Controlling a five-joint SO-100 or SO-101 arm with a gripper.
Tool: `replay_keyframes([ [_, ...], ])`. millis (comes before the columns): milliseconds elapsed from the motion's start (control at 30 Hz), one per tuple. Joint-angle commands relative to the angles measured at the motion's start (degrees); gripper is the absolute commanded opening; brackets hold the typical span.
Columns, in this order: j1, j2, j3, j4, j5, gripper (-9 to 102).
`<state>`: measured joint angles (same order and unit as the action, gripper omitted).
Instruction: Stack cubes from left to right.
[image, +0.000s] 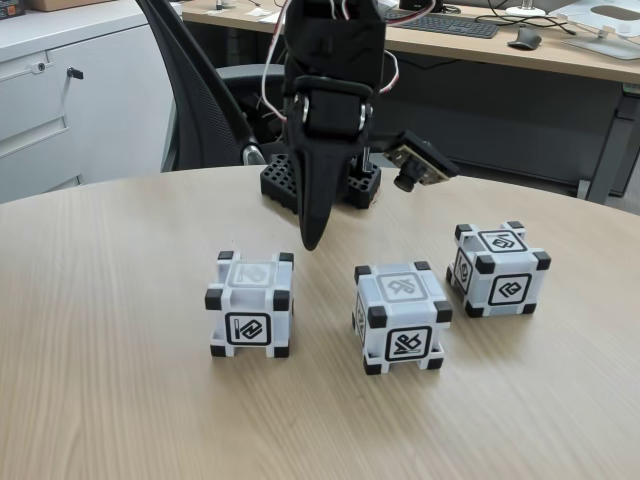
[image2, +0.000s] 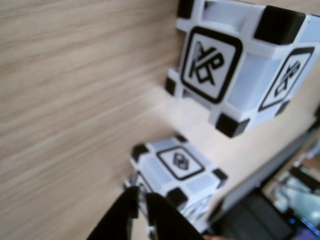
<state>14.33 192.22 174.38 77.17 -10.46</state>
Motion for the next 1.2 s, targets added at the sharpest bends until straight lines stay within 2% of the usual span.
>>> replay_keyframes([
  [0, 0.44, -0.26, -2.37, 0.35, 0.62, 0],
  [1000, -0.26, -0.62, -3.16, 0.00, -2.99, 0],
  [1167, 0.53, -1.23, -7.38, -0.09, -1.41, 0],
])
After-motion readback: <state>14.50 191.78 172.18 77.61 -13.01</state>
